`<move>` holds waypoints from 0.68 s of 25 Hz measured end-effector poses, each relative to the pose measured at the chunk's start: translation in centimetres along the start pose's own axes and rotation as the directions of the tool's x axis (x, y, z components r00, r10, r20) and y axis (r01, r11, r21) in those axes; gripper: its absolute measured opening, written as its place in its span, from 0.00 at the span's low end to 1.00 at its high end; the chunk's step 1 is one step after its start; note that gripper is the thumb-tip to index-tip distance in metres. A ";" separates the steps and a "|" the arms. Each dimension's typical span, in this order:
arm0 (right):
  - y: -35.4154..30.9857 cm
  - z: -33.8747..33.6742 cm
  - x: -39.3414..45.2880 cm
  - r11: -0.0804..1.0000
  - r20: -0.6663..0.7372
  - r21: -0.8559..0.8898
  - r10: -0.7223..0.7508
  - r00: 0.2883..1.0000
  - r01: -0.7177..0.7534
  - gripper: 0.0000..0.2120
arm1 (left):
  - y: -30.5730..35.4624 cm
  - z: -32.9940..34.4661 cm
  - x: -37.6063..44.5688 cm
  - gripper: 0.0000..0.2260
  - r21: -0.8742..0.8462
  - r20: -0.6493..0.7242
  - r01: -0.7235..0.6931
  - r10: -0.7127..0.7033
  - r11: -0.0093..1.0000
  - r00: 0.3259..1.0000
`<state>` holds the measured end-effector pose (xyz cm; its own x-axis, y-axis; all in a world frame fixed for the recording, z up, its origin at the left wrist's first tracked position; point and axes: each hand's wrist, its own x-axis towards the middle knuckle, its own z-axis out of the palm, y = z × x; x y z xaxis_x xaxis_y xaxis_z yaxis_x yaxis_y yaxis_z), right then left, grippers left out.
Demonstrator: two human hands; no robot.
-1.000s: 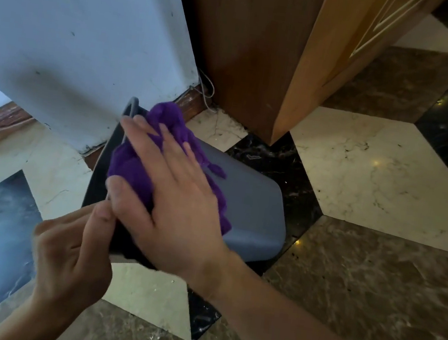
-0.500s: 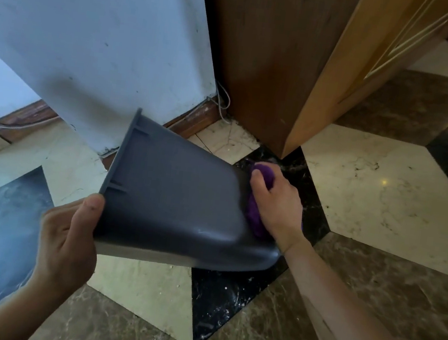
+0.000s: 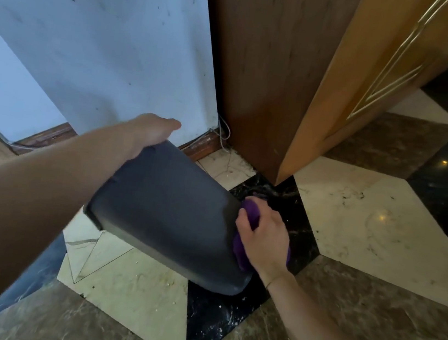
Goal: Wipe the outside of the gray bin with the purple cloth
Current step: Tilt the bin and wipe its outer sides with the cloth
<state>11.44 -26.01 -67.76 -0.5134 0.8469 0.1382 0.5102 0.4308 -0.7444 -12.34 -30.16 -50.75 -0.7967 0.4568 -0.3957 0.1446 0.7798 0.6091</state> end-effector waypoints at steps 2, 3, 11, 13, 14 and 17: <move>0.0 0.1 -1.1 0.997 -0.033 -0.021 -0.075 0.997 0.074 0.19 | -0.1 1.3 1.0 0.21 0.140 -0.154 -0.012 0.034 0.990 0.987; 0.2 0.2 -1.8 0.993 -0.056 -0.024 -0.113 0.992 0.111 0.19 | -0.4 1.6 1.2 0.19 0.209 -0.220 -0.014 0.061 0.978 0.974; 3.2 2.4 -7.0 0.906 0.151 0.348 0.200 0.968 -0.242 0.09 | -7.3 -0.2 -4.1 0.16 0.156 -0.358 -0.356 0.388 0.922 0.849; 3.3 3.4 -8.6 0.924 0.217 0.296 0.180 0.959 -0.241 0.09 | -9.6 -1.7 -5.1 0.17 0.054 -0.326 -0.372 0.368 0.927 0.871; 3.1 3.8 -9.2 0.926 0.237 0.287 0.178 0.955 -0.244 0.10 | -10.5 -2.6 -5.3 0.18 0.048 -0.304 -0.355 0.352 0.934 0.885; 2.5 4.5 -9.7 0.949 0.241 0.241 0.144 0.960 -0.203 0.15 | -11.9 -4.3 -5.6 0.21 0.143 -0.215 -0.297 0.322 0.944 0.922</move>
<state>14.60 -34.49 -73.88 -0.5854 0.7999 -0.1323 0.4222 0.1614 -0.8920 -12.07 -43.86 -52.85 -0.8140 0.5804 -0.0210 0.4567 0.6621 0.5942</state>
